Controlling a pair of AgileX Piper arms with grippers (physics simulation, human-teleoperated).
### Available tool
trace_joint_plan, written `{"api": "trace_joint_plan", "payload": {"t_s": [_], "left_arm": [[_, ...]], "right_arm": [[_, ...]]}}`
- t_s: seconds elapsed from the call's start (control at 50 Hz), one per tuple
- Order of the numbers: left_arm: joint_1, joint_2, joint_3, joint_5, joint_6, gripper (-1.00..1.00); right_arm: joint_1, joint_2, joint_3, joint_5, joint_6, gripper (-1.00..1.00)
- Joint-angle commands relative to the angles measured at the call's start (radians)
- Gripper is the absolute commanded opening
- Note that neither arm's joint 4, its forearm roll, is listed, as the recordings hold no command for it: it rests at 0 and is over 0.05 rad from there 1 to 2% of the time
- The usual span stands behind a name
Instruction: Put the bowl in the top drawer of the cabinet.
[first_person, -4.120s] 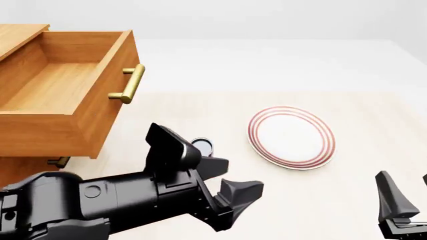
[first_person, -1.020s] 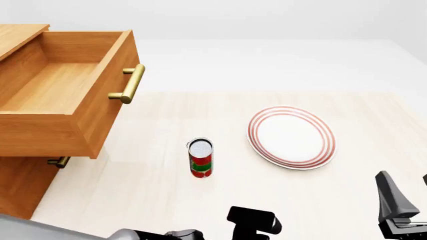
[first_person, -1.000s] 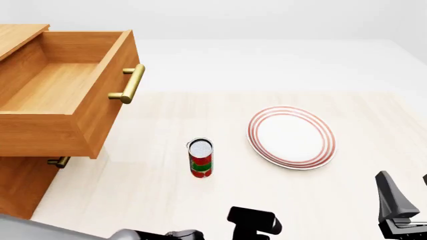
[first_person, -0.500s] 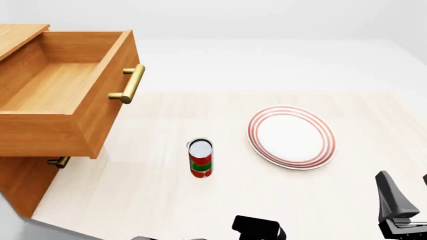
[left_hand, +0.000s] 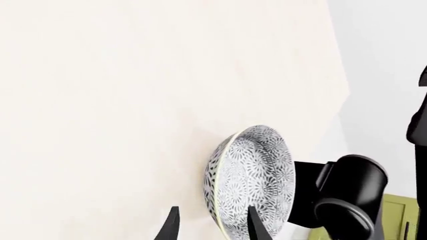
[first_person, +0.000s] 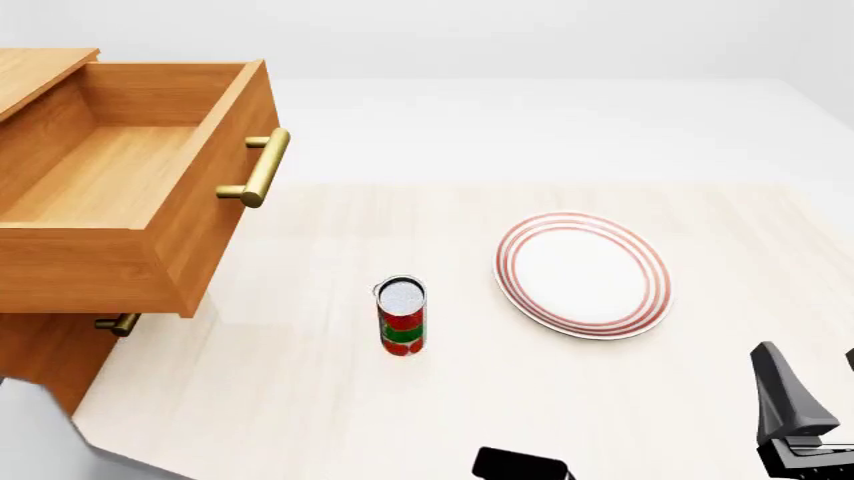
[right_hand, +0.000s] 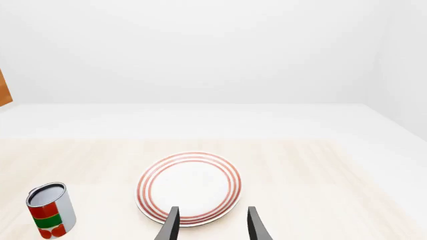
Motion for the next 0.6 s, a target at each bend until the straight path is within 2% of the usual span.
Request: {"api": "trace_joint_plan", "payload": {"t_s": [0.02, 0.6], "left_arm": [[-0.005, 0.02, -0.007, -0.007, -0.006, 1.0], [-0.009, 0.061, -0.024, -0.022, -0.017, 1.0]], "right_arm": [[0.0, 0.0, 0.0, 0.0, 0.0, 1.0], [0.0, 0.0, 0.0, 0.0, 0.0, 1.0]]}}
